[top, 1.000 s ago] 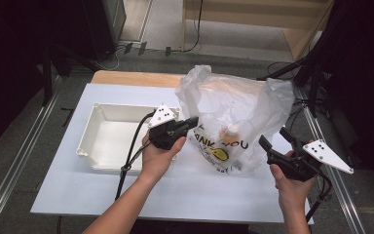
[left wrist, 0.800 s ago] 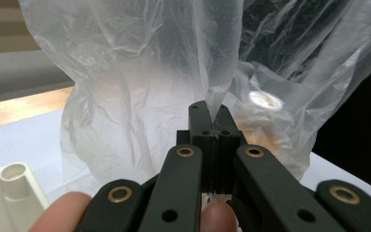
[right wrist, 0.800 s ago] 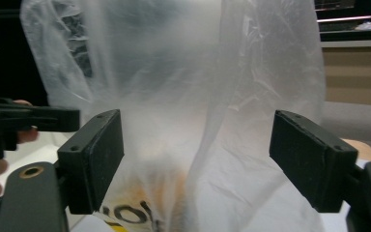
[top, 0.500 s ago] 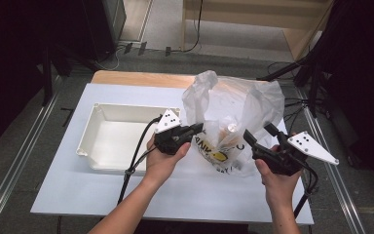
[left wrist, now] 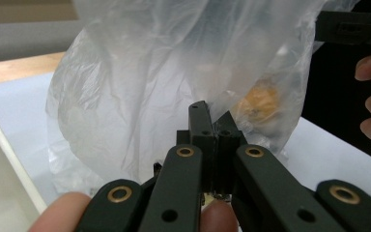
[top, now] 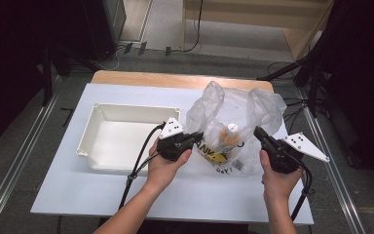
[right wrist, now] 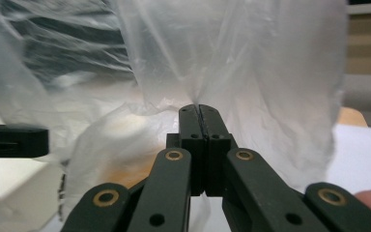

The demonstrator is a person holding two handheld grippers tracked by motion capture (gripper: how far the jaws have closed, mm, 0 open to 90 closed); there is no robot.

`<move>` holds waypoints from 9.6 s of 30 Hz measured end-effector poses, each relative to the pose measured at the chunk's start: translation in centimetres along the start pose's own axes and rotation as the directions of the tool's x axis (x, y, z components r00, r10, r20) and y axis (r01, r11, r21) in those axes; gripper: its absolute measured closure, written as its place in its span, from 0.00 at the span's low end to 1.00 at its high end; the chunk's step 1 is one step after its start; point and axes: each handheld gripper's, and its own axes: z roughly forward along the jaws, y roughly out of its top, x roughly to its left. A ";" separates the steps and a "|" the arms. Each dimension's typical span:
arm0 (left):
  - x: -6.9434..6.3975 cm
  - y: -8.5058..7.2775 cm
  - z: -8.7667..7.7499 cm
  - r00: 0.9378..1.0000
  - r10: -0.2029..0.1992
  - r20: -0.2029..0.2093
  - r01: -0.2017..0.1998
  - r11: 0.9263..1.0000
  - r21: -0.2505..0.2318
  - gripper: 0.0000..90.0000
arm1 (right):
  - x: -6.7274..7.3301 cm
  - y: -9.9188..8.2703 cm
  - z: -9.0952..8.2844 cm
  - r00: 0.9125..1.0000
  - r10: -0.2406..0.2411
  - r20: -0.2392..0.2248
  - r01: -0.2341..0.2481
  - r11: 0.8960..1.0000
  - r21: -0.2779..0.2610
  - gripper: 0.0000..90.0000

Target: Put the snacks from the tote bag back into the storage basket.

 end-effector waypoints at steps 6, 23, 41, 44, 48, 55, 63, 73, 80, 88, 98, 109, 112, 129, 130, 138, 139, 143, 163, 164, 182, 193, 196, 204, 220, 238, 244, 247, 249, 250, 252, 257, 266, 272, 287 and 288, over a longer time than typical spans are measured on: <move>0.2 -0.4 -0.1 1.000 -0.025 -0.004 0.025 1.000 -0.008 0.73 | -0.7 -1.8 1.4 0.999 -0.006 0.036 0.003 0.998 0.069 1.00; -1.6 4.6 -4.6 0.994 -0.034 -0.104 0.010 0.976 -0.219 0.27 | -0.3 -3.2 2.6 0.998 -0.047 0.038 0.042 0.992 0.123 1.00; -0.1 1.6 -1.4 0.995 -0.040 -0.092 0.035 0.998 -0.059 1.00 | -1.3 -4.3 3.0 0.999 -0.020 0.028 0.015 0.986 0.164 1.00; 0.4 0.3 -0.6 0.993 -0.059 -0.101 0.058 0.998 -0.018 1.00 | -1.6 -4.7 3.1 0.999 -0.012 0.035 0.006 0.985 0.175 1.00; 0.5 -0.6 0.0 0.993 -0.062 -0.104 0.064 0.998 0.015 1.00 | -2.0 -4.9 3.2 0.999 0.006 0.041 -0.013 0.983 0.180 1.00; -0.3 -1.4 0.9 0.993 -0.059 -0.101 0.064 0.997 0.045 1.00 | -1.7 -4.0 1.8 0.999 0.034 0.004 -0.034 0.995 0.099 0.59; -0.5 -1.9 1.3 0.993 -0.058 -0.103 0.064 0.996 0.054 1.00 | -0.4 -1.4 -0.7 1.000 0.005 0.011 -0.004 1.000 -0.015 0.38; -1.0 -2.6 1.6 0.994 -0.046 -0.101 0.054 0.995 0.081 1.00 | 0.3 1.0 -2.0 0.999 -0.016 0.044 0.019 0.996 -0.081 0.77; -1.3 -3.4 1.6 0.995 -0.048 -0.091 0.057 0.994 0.096 1.00 | 0.3 -0.3 0.2 0.996 -0.055 0.072 0.054 0.998 0.016 1.00; -2.0 -3.2 0.5 0.999 -0.027 -0.034 0.028 0.999 0.034 0.46 | -0.2 -2.1 2.2 0.997 -0.052 0.058 0.046 0.995 0.092 1.00; -3.5 -1.6 -2.3 1.000 0.021 -0.005 -0.021 0.995 -0.094 0.22 | 0.3 -2.5 2.9 0.997 -0.066 0.036 0.062 0.991 0.115 1.00; -5.5 0.3 -2.3 0.999 0.050 0.000 -0.050 0.992 -0.115 0.16 | 0.9 -2.7 3.2 0.997 -0.079 0.019 0.076 0.990 0.123 1.00; -5.3 0.4 -1.2 0.999 0.037 -0.038 -0.039 0.997 -0.066 0.35 | 1.0 -2.8 3.2 0.996 -0.088 0.001 0.087 0.989 0.120 1.00; -2.3 -1.8 2.2 0.990 -0.066 -0.125 0.081 0.990 0.116 0.97 | -1.2 -3.6 3.3 0.997 -0.048 0.059 0.039 0.988 0.148 1.00; -2.3 -2.0 2.2 0.989 -0.070 -0.130 0.086 0.989 0.121 0.97 | -1.4 -3.8 3.4 0.997 -0.041 0.065 0.030 0.987 0.159 1.00; -2.2 -4.1 3.1 0.985 -0.059 -0.162 0.088 0.979 0.182 0.97 | -3.1 -5.6 4.3 0.995 0.000 0.102 -0.028 0.964 0.266 1.00; -2.3 -4.3 3.2 0.986 -0.054 -0.161 0.084 0.978 0.191 0.97 | -3.1 -5.8 4.5 0.995 -0.010 0.103 -0.020 0.958 0.287 1.00; -2.8 -5.3 3.4 0.987 -0.039 -0.156 0.071 0.976 0.205 0.96 | -2.9 -6.7 5.3 0.995 -0.030 0.092 -0.005 0.935 0.355 1.00; -3.7 -9.1 1.8 0.982 0.048 -0.183 0.002 0.965 0.263 0.96 | -3.9 -8.4 4.3 0.996 -0.078 0.047 0.049 0.894 0.446 0.98; -3.8 -9.4 1.3 0.980 0.060 -0.190 -0.006 0.962 0.271 0.96 | -4.1 -8.5 4.2 0.995 -0.080 0.057 0.046 0.892 0.449 0.98; -3.0 -9.6 0.7 0.983 0.004 -0.183 0.042 0.968 0.249 0.92 | -3.1 -5.8 -0.1 0.996 -0.059 -0.069 0.071 0.979 0.191 0.25; -3.0 -9.6 0.7 0.982 0.001 -0.187 0.044 0.970 0.238 0.91 | -1.9 -2.2 -3.7 0.993 -0.066 -0.094 0.069 0.997 0.022 0.16; -3.1 -9.7 0.7 0.982 0.006 -0.190 0.041 0.970 0.239 0.91 | -1.5 -1.3 -4.0 0.993 -0.076 -0.091 0.076 0.997 -0.009 0.16; -3.3 -9.7 0.8 0.981 0.020 -0.191 0.028 0.969 0.246 0.92 | -1.8 -1.0 -3.2 0.999 -0.027 -0.032 0.025 0.997 -0.068 0.75; -3.3 -9.7 0.8 0.982 0.023 -0.190 0.025 0.969 0.247 0.92 | -3.6 -7.7 5.3 0.998 0.013 0.065 -0.040 0.906 0.422 1.00; -3.3 -9.7 0.8 0.981 0.022 -0.191 0.028 0.968 0.251 0.92 | -3.8 -7.6 2.5 0.999 0.048 -0.005 -0.043 0.925 0.378 0.52; -3.3 -9.7 0.8 0.982 0.025 -0.189 0.024 0.967 0.253 0.91 | -3.5 -6.8 1.0 0.999 0.029 0.023 -0.035 0.941 0.337 0.36; -3.3 -9.7 0.8 0.982 0.024 -0.188 0.025 0.967 0.253 0.91 | -3.1 -6.1 0.4 1.000 0.010 0.030 -0.018 0.955 0.297 0.31; -3.3 -9.7 0.8 0.982 0.025 -0.187 0.024 0.967 0.253 0.91 | -2.8 -5.4 0.0 0.999 0.001 0.033 -0.009 0.965 0.260 0.27; -3.3 -9.7 0.8 0.982 0.025 -0.187 0.024 0.967 0.254 0.91 | -2.7 -5.0 -0.2 1.000 -0.002 0.031 -0.005 0.970 0.243 0.26; -3.3 -9.7 0.9 0.982 0.025 -0.188 0.023 0.968 0.251 0.91 | -2.5 -4.3 -0.6 1.000 0.000 0.027 -0.006 0.977 0.213 0.23; -3.4 -9.7 0.9 0.982 0.026 -0.189 0.023 0.967 0.252 0.91 | -2.0 -1.9 -1.4 1.000 -0.011 0.005 0.011 0.990 0.141 0.22; -3.4 -9.8 1.0 0.982 0.024 -0.190 0.025 0.967 0.254 0.92 | -1.9 0.8 -1.0 0.999 0.011 0.045 -0.012 1.000 0.028 0.37; -3.4 -9.8 1.0 0.982 0.033 -0.188 0.017 0.966 0.259 0.92 | -2.0 0.0 1.7 0.996 -0.033 0.083 0.026 0.996 0.088 0.89; -3.4 -9.8 0.9 0.982 0.035 -0.187 0.015 0.966 0.260 0.92 | -4.2 -8.1 7.2 0.992 0.046 0.121 -0.098 0.879 0.466 1.00; -3.4 -9.8 0.9 0.982 0.032 -0.187 0.018 0.966 0.258 0.92 | -4.3 -8.1 7.3 0.991 0.043 0.126 -0.100 0.868 0.486 1.00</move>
